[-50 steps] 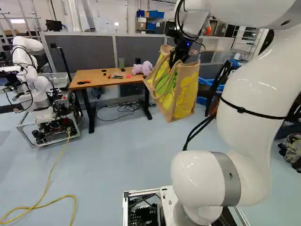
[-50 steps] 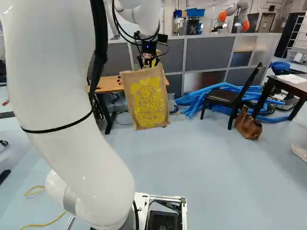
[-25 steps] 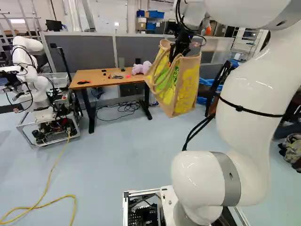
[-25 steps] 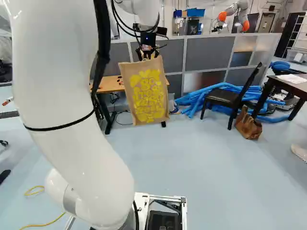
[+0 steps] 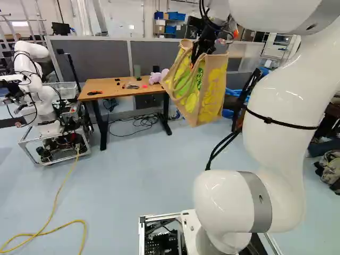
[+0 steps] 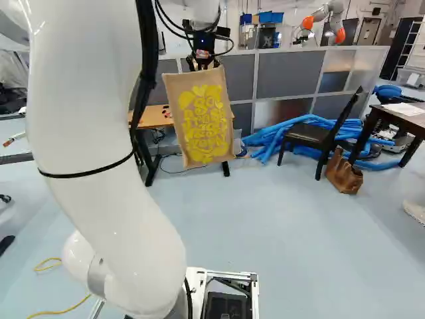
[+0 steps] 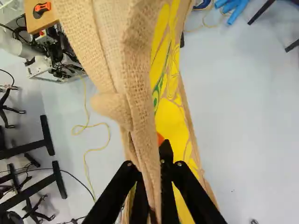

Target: Pick up the bag on the ground and place it on the table

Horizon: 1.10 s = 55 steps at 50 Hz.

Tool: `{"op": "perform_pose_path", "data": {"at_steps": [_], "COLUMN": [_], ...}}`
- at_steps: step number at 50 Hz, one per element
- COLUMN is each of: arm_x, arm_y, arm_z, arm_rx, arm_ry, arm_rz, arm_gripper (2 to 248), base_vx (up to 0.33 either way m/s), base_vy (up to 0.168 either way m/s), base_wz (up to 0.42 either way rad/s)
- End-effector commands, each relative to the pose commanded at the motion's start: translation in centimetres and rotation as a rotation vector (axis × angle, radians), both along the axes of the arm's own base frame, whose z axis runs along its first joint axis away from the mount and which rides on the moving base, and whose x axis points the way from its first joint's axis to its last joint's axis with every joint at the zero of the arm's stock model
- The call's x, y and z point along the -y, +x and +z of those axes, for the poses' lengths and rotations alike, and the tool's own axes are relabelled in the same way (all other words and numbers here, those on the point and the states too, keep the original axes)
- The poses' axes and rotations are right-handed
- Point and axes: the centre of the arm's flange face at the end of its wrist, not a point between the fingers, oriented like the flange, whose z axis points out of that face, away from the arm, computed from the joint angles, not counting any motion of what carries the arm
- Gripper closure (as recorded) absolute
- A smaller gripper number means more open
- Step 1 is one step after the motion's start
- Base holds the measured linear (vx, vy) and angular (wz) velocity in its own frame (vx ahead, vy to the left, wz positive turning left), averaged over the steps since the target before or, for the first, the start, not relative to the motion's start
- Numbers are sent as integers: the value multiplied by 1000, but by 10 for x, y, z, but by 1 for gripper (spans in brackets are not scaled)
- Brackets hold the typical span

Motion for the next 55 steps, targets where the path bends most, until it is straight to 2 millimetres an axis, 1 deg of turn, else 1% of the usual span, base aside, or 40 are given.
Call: {"op": "perform_pose_path", "data": {"at_steps": [38, 55], "arm_x": [0, 0], "arm_y": [2, 2], "arm_z": [2, 2], "arm_rx": [2, 2], "arm_ry": [0, 0], "arm_rz": [2, 2], "arm_gripper": [229, 229], "base_vx": [-6, -2], "base_vy": [0, 14], "base_wz": [-3, 73]}}
